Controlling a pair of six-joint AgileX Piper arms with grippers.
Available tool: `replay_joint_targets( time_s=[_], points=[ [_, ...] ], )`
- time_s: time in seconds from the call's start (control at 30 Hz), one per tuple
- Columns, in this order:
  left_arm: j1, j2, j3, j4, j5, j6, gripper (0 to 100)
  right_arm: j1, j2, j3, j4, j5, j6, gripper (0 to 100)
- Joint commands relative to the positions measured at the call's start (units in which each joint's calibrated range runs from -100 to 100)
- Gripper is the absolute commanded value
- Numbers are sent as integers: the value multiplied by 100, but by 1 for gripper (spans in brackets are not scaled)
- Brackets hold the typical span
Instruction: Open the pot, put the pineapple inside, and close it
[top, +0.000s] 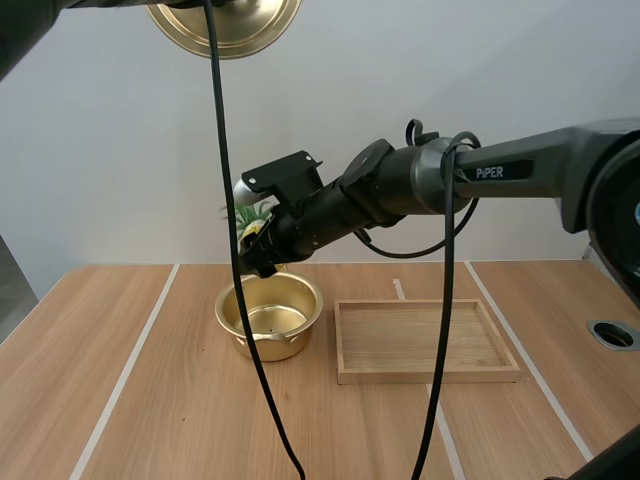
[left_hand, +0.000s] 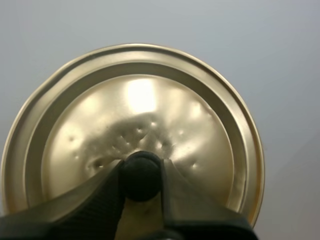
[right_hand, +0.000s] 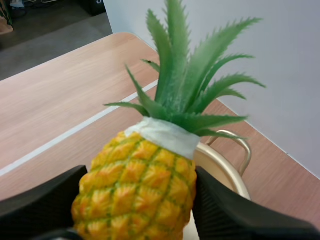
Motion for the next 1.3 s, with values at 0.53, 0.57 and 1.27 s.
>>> replay_joint_targets(
  time_s=[0.53, 0.57, 1.27],
  points=[
    [-7, -15, -29, -86, -182, -28, 0, 32, 865, 86, -25, -614, -409, 0],
    [-7, -15, -29, -86, -182, -28, 0, 32, 914, 86, 9, -614, -430, 0],
    [-7, -15, -29, -86, -182, -28, 0, 32, 1509, 117, 73, -882, -568, 0]
  ],
)
